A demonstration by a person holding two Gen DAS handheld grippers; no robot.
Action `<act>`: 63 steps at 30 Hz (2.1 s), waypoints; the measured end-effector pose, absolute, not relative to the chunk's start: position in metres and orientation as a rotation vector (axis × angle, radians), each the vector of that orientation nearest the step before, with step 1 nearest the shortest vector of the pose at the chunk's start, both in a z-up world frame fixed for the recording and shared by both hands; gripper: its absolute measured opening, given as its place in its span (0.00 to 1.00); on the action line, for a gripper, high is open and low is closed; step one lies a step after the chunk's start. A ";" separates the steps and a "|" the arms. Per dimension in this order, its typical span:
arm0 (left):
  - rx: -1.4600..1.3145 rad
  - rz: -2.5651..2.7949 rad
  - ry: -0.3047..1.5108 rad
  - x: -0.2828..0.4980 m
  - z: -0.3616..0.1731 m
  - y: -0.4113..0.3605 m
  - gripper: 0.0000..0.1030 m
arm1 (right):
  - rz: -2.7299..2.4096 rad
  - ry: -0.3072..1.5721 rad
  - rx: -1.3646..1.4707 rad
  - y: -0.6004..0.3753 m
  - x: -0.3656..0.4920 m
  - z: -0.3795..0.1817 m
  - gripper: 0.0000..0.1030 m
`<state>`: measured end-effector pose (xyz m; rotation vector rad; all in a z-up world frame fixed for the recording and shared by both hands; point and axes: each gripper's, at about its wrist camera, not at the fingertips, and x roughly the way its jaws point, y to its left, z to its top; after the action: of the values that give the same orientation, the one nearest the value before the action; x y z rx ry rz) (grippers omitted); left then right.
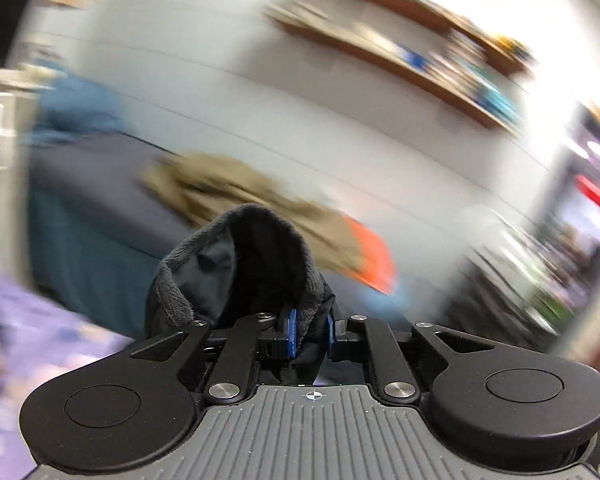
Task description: Fold large clothes
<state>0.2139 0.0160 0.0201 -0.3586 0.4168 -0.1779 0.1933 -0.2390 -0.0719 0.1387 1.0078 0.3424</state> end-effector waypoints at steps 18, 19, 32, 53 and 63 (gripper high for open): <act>-0.344 -0.479 1.099 0.205 -0.151 -0.141 1.00 | 0.051 1.059 0.372 -0.316 0.187 -0.092 0.90; -0.343 -0.468 1.100 0.198 -0.151 -0.130 1.00 | 0.049 1.059 0.379 -0.317 0.189 -0.093 0.90; -0.345 -0.106 1.192 0.115 -0.182 -0.005 1.00 | 0.192 0.963 0.250 -0.281 0.262 -0.098 0.68; -0.345 -0.127 1.173 0.147 -0.179 -0.027 1.00 | 0.101 1.000 0.117 -0.299 0.303 -0.110 0.22; -0.242 -0.139 1.249 0.153 -0.196 -0.046 1.00 | 0.006 1.068 0.147 -0.321 0.255 -0.145 0.68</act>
<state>0.1528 -0.0460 -0.1959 -0.2416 1.2486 -0.1393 0.2552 -0.3208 -0.1452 0.1465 1.0681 0.0060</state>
